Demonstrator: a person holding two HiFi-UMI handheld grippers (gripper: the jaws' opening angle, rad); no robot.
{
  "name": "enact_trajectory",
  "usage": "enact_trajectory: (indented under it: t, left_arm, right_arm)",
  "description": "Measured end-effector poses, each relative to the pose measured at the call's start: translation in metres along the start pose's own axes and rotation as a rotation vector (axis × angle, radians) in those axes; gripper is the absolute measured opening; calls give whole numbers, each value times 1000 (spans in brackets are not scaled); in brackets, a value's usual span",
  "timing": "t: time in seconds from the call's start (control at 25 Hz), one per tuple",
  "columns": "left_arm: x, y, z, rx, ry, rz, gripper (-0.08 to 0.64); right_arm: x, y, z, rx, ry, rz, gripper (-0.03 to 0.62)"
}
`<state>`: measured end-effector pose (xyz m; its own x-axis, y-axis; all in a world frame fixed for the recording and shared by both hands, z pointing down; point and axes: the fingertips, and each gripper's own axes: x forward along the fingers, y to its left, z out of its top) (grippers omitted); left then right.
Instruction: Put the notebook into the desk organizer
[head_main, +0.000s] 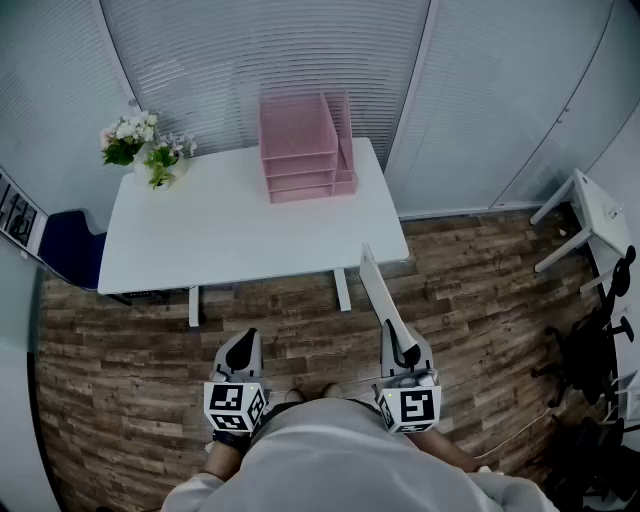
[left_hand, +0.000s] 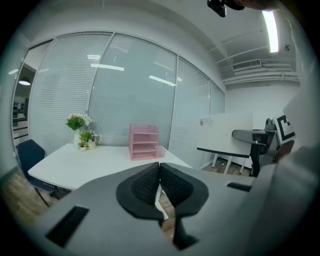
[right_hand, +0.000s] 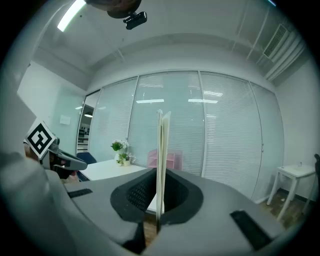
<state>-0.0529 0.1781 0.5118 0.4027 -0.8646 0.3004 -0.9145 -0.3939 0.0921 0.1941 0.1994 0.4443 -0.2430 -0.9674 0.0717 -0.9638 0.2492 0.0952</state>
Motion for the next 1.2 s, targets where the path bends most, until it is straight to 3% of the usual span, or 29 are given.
enact_trajectory:
  t: [0.88, 1.2]
  left_arm:
    - [12, -26, -11, -1, 34, 26, 9]
    - [34, -9, -26, -43, 68, 31, 9]
  right_arm:
    - [4, -29, -7, 51, -28, 40, 23]
    - [41, -39, -10, 38, -14, 30, 22]
